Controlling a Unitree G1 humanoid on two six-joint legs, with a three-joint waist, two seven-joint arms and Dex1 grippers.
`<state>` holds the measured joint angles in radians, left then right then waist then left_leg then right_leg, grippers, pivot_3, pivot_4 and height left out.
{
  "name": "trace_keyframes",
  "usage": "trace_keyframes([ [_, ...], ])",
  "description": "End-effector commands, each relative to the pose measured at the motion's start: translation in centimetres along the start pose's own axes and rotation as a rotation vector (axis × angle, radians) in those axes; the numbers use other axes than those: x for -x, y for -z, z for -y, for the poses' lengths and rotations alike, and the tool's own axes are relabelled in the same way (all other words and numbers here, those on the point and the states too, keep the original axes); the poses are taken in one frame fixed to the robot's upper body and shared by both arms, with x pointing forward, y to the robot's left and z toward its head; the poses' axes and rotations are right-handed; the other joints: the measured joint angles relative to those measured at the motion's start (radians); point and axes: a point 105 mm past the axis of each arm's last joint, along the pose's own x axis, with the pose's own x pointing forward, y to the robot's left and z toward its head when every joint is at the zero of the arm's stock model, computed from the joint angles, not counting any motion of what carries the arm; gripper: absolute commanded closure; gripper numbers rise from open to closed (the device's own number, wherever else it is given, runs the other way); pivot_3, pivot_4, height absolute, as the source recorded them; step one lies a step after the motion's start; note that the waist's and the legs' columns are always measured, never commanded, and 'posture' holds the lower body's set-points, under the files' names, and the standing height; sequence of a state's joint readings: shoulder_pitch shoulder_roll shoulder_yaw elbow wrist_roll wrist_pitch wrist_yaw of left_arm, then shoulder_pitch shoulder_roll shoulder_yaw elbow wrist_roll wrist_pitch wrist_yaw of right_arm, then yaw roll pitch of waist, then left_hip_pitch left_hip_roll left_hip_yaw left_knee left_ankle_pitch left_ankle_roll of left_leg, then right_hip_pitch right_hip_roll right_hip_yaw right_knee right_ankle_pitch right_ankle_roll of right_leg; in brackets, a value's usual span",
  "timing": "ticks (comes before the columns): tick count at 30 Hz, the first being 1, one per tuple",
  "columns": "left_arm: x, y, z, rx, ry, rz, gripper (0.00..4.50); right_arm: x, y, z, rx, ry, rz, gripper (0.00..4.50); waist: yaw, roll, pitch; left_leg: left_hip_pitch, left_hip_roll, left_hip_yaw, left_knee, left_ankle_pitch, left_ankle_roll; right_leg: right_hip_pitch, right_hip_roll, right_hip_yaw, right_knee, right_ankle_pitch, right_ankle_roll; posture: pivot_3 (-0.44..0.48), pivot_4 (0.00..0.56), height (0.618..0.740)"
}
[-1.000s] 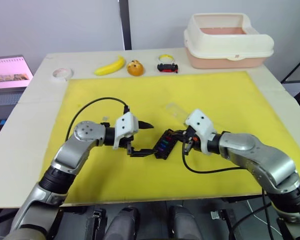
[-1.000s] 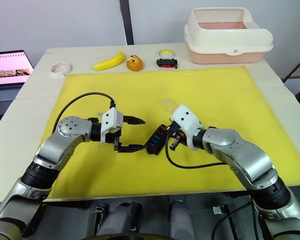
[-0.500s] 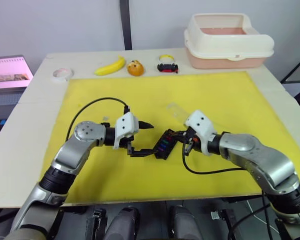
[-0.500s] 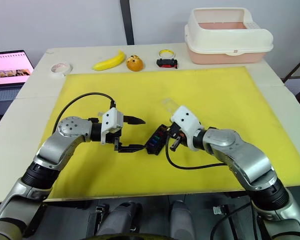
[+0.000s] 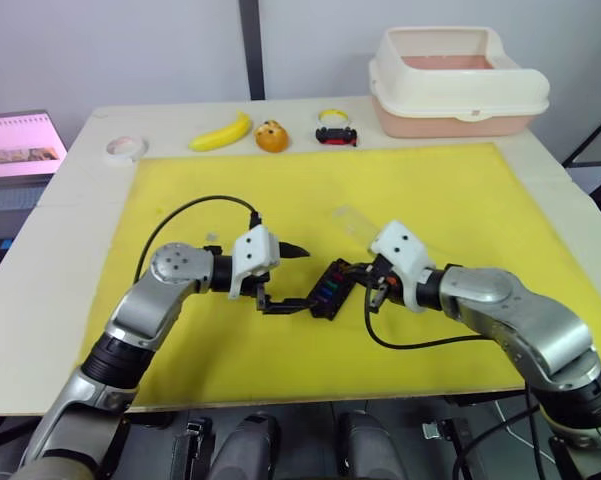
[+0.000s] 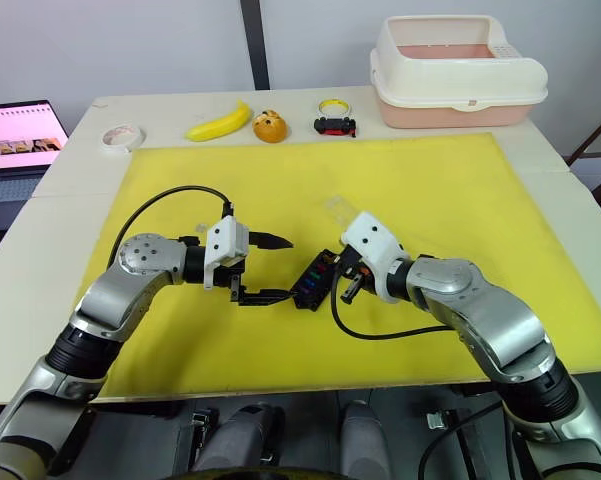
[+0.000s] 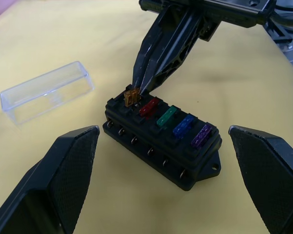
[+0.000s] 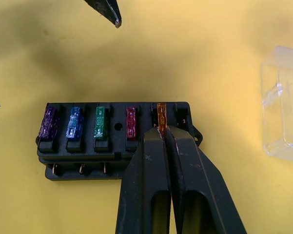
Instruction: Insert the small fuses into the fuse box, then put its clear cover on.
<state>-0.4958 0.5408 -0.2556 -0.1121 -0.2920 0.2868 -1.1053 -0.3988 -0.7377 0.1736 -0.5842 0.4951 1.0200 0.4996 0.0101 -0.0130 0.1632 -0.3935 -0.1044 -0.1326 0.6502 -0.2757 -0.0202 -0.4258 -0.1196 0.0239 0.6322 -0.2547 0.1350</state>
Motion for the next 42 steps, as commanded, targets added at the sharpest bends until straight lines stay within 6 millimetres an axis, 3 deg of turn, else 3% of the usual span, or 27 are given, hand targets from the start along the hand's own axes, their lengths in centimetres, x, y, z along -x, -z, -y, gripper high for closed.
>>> trace_keyframes([
  [1, 0.1, -0.9, 0.1, -0.044, -0.005, 0.023, 0.01, 0.4, -0.3, -0.2, 0.023, -0.011, -0.002, 4.5, 0.0, 0.0, 0.0, 0.0, 0.0, 0.0, 0.0, 0.0, 0.0, 0.0, 0.0, 0.0, 0.0, 0.0, 0.0, 0.0, 0.15, 0.74],
  [16, 0.0, -1.1, 0.0, -0.045, -0.014, 0.033, 0.01, 0.2, -0.6, 0.0, 0.037, -0.03, -0.017, 4.5, 0.0, 0.0, 0.0, 0.0, 0.0, 0.0, 0.001, 0.0, 0.0, 0.0, 0.0, 0.0, 0.0, 0.0, 0.0, 0.0, 0.15, 0.74],
  [20, -0.1, -1.2, 0.0, -0.046, -0.014, 0.035, 0.0, 0.8, -1.8, 0.1, 0.048, -0.025, 0.02, 3.12, 0.0, 0.0, 0.0, 0.0, 0.0, 0.0, 0.001, 0.0, 0.0, 0.0, 0.0, 0.0, 0.0, 0.0, 0.0, 0.0, 0.15, 0.74],
  [24, -0.1, -1.3, 0.0, -0.049, -0.013, 0.034, 0.0, 1.6, -2.9, 0.1, 0.054, -0.022, 0.046, 1.1, 0.0, 0.0, 0.0, 0.0, 0.0, 0.0, 0.001, 0.0, 0.0, 0.0, 0.0, 0.0, 0.0, 0.0, 0.0, 0.0, 0.15, 0.74],
  [33, 0.0, -1.9, -0.3, -0.062, 0.004, 0.04, 0.0, 1.7, -3.8, 0.5, -0.041, 0.005, 0.201, 1.1, 0.0, 0.0, 0.0, 0.0, 0.0, 0.0, 0.001, 0.0, 0.0, 0.0, 0.0, 0.0, 0.0, 0.0, 0.0, 0.0, 0.15, 0.74],
  [36, 0.0, -2.0, -0.4, -0.066, 0.008, 0.04, 0.0, 1.2, -3.2, 0.6, -0.099, 0.019, 0.248, 2.02, -0.001, 0.0, 0.0, 0.0, 0.0, 0.0, 0.001, 0.0, 0.0, 0.0, 0.0, 0.0, 0.001, 0.0, 0.0, 0.0, 0.15, 0.74],
  [41, -0.1, -2.0, -0.5, -0.067, 0.01, 0.038, 0.0, 0.7, -2.7, 0.1, -0.145, -0.001, 0.306, 4.44, -0.002, 0.0, 0.0, 0.0, 0.0, 0.0, 0.001, 0.0, 0.0, 0.0, 0.0, 0.0, 0.001, 0.0, 0.0, 0.0, 0.15, 0.74],
  [42, -0.1, -1.9, -0.5, -0.067, 0.01, 0.038, 0.0, 0.6, -2.6, 0.0, -0.147, -0.005, 0.311, 4.44, -0.002, 0.0, 0.0, 0.0, 0.0, 0.0, 0.001, 0.0, 0.0, 0.0, 0.0, 0.0, 0.001, 0.0, 0.0, 0.0, 0.15, 0.74],
])
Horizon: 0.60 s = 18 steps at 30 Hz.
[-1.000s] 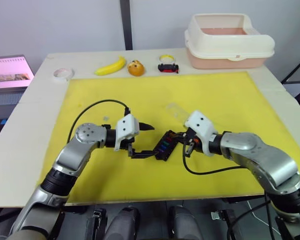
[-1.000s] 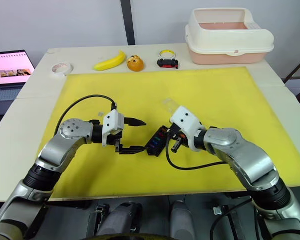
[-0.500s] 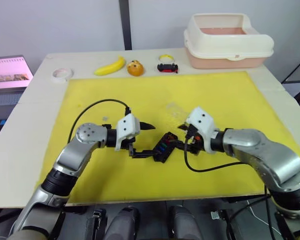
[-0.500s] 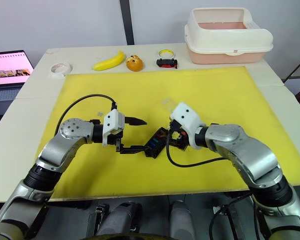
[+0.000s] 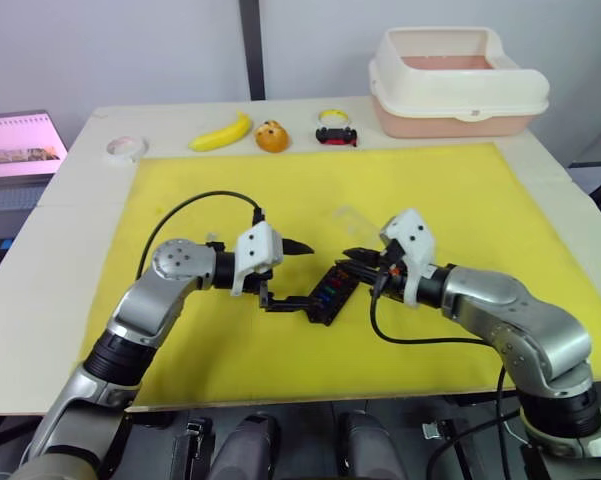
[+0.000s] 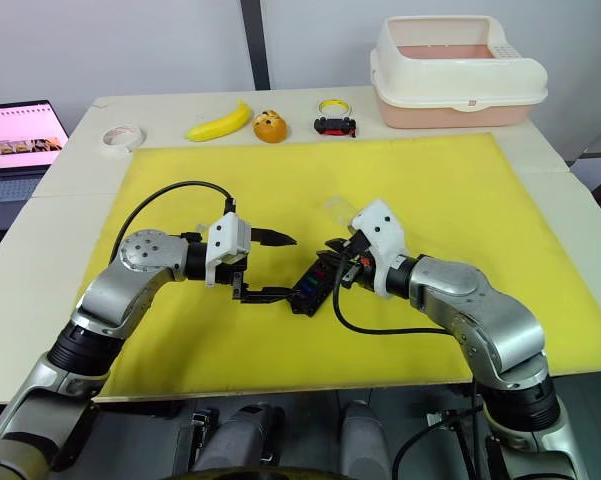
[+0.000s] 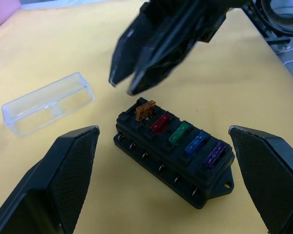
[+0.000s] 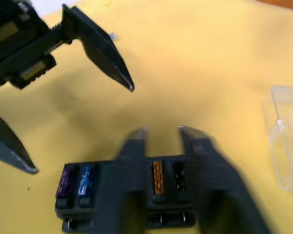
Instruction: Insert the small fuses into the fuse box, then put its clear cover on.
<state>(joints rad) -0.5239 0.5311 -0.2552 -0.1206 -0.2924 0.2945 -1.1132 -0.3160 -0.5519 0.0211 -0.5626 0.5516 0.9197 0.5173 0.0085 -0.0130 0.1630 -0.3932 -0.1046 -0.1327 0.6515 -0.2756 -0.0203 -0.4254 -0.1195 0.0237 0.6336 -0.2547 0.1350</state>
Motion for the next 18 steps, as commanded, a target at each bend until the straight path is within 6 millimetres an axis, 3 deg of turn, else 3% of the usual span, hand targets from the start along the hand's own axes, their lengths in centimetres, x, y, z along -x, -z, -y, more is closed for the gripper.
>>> trace_keyframes([
  [1, 0.1, -0.9, -0.3, -0.041, -0.002, 0.022, 0.0, 0.2, -0.8, 0.0, 0.015, -0.002, 0.068, 4.44, -0.001, 0.0, 0.0, 0.0, 0.0, 0.0, 0.0, 0.0, 0.0, 0.0, 0.0, 0.0, 0.0, 0.0, 0.0, 0.0, 0.15, 0.74],
  [8, -0.1, -0.9, -0.2, -0.049, 0.001, 0.022, 0.0, 0.0, 1.4, 0.6, 0.004, 0.012, -0.013, 4.44, -0.002, 0.0, 0.0, 0.0, 0.0, 0.0, 0.0, 0.0, 0.0, 0.0, 0.0, 0.0, 0.0, 0.0, 0.0, 0.0, 0.15, 0.74],
  [18, 0.0, -0.9, -0.4, -0.05, -0.003, 0.018, 0.0, -0.4, 1.8, 0.3, 0.006, 0.0, -0.034, 4.44, -0.004, 0.0, 0.0, 0.0, 0.0, 0.0, 0.0, 0.0, 0.0, 0.0, 0.0, 0.0, 0.001, 0.0, 0.0, 0.0, 0.15, 0.74],
])
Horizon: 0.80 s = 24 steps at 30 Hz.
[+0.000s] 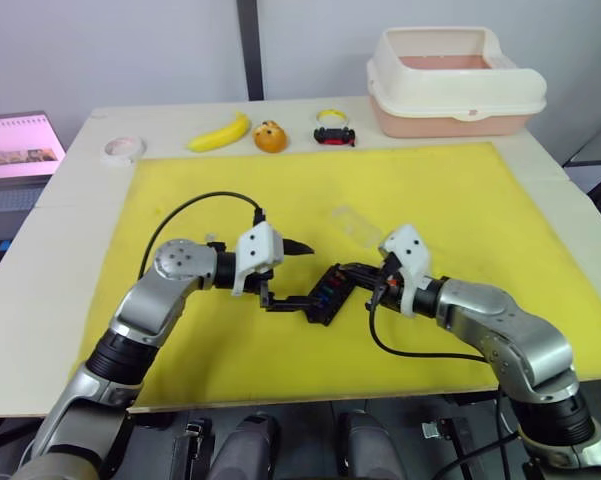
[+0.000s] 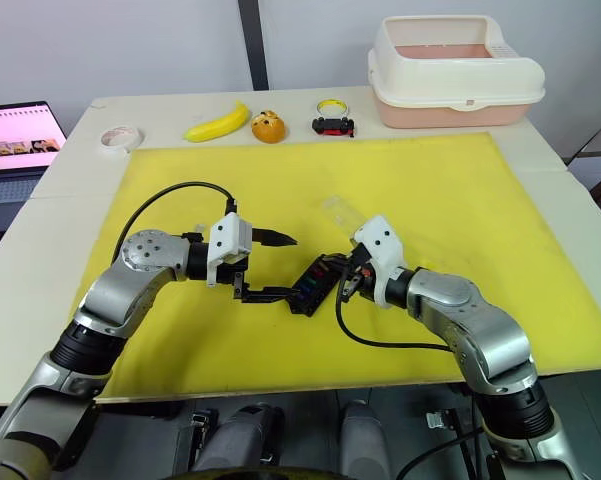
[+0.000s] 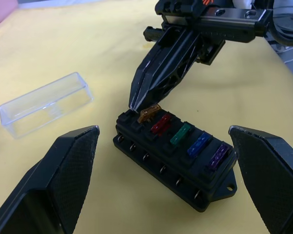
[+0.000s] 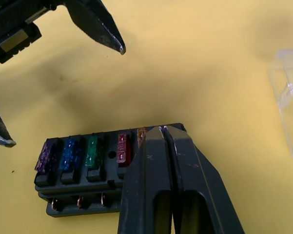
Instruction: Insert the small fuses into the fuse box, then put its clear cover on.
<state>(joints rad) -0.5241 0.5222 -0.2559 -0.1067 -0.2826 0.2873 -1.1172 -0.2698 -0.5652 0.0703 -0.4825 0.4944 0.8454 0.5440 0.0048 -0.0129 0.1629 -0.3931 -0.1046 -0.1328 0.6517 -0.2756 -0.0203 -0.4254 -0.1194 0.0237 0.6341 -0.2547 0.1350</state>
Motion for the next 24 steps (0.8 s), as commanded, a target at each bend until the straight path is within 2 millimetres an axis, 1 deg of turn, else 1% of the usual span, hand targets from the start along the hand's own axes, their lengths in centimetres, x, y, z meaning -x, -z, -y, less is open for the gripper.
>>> trace_keyframes([
  [1, 0.2, -1.1, -0.4, -0.053, -0.003, 0.02, 0.0, -0.1, -0.9, -0.2, 0.027, -0.006, 0.03, 4.44, 0.0, 0.0, 0.0, 0.0, 0.0, 0.0, 0.0, 0.0, 0.0, 0.0, 0.0, 0.0, 0.0, 0.0, 0.0, 0.0, 0.15, 0.74],
  [6, 0.2, -1.1, -0.4, -0.052, -0.003, 0.02, 0.0, 0.1, -1.4, 0.1, 0.046, 0.009, 0.036, 4.44, 0.0, 0.0, 0.0, 0.0, 0.0, 0.0, 0.0, 0.0, 0.0, 0.0, 0.0, 0.0, 0.0, 0.0, 0.0, 0.0, 0.15, 0.74],
  [10, 0.1, -1.2, -0.3, -0.052, 0.0, 0.023, 0.0, 0.7, -2.4, 0.5, 0.065, 0.02, 0.06, 4.44, 0.0, 0.0, 0.0, 0.0, 0.0, 0.0, 0.0, 0.0, 0.0, 0.0, 0.0, 0.0, 0.0, 0.0, 0.0, 0.0, 0.15, 0.74],
  [16, -0.1, -1.3, -0.2, -0.054, 0.003, 0.026, 0.0, 0.9, -3.3, -0.8, 0.074, -0.033, 0.085, 4.44, 0.0, 0.0, 0.0, 0.0, 0.0, 0.0, 0.0, 0.0, 0.0, 0.0, 0.0, 0.0, 0.0, 0.0, 0.0, 0.0, 0.15, 0.74],
  [24, -0.1, -1.2, -0.2, -0.059, 0.001, 0.026, 0.0, 0.4, -2.9, -1.4, 0.068, -0.048, 0.076, 4.44, 0.0, 0.0, 0.0, 0.0, 0.0, 0.0, 0.0, 0.0, 0.0, 0.0, 0.0, 0.0, 0.0, 0.0, 0.0, 0.0, 0.15, 0.74],
])
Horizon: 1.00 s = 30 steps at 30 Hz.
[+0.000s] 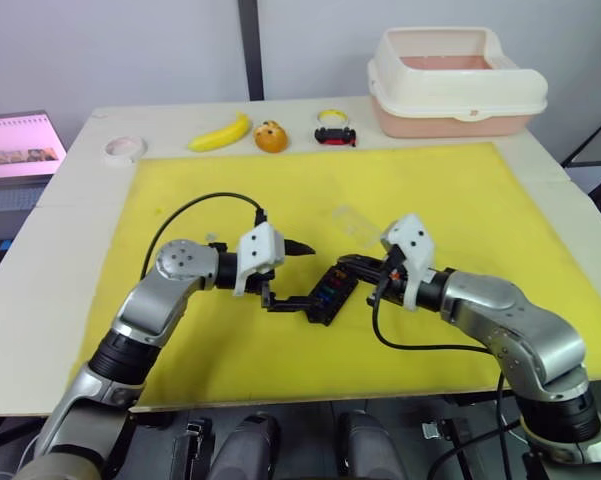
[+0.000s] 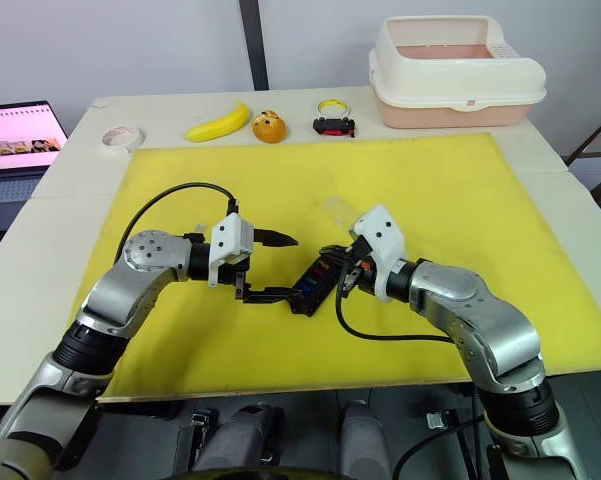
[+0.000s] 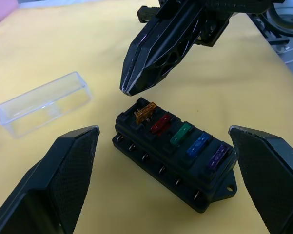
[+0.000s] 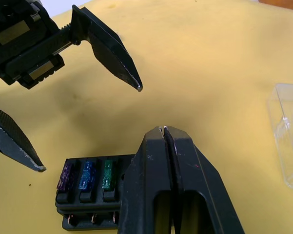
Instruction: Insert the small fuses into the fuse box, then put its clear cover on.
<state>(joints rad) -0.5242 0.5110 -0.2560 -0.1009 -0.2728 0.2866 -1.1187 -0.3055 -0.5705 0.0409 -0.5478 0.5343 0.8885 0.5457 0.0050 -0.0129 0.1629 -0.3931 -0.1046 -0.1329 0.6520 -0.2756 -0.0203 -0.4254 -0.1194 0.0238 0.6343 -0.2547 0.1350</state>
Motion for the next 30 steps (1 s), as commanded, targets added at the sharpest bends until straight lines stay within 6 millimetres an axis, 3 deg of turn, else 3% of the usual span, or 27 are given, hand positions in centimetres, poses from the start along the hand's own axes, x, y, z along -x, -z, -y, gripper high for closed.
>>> trace_keyframes([
  [1, 0.2, -1.3, -0.3, -0.061, 0.001, 0.024, 0.0, -0.1, -0.8, -0.8, 0.034, -0.024, 0.027, 4.44, 0.0, 0.0, 0.0, 0.0, 0.0, 0.0, 0.0, 0.0, 0.0, 0.0, 0.0, 0.0, 0.0, 0.0, 0.0, 0.0, 0.15, 0.74],
  [18, 0.2, -1.1, -0.2, -0.063, -0.004, 0.021, 0.0, -0.6, 1.3, 0.7, 0.034, 0.044, -0.041, 4.44, 0.0, 0.0, 0.0, 0.0, 0.0, 0.0, 0.0, 0.0, 0.0, 0.0, 0.0, 0.0, 0.0, 0.0, 0.0, 0.0, 0.15, 0.74],
  [25, 0.2, -1.1, -0.4, -0.064, -0.003, 0.022, 0.0, -0.9, 2.0, 0.2, 0.002, 0.021, -0.054, 4.44, 0.001, 0.0, 0.0, 0.0, 0.0, 0.0, 0.0, 0.0, 0.0, 0.0, 0.0, 0.0, 0.0, 0.0, 0.0, 0.0, 0.15, 0.74],
  [30, 0.2, -1.2, -0.5, -0.065, -0.004, 0.024, 0.0, -0.9, 3.4, 0.7, -0.01, 0.05, -0.138, 4.44, 0.001, 0.0, -0.001, 0.0, 0.0, 0.0, 0.0, 0.0, 0.0, 0.0, 0.0, 0.0, 0.0, 0.0, 0.0, 0.0, 0.15, 0.74],
])
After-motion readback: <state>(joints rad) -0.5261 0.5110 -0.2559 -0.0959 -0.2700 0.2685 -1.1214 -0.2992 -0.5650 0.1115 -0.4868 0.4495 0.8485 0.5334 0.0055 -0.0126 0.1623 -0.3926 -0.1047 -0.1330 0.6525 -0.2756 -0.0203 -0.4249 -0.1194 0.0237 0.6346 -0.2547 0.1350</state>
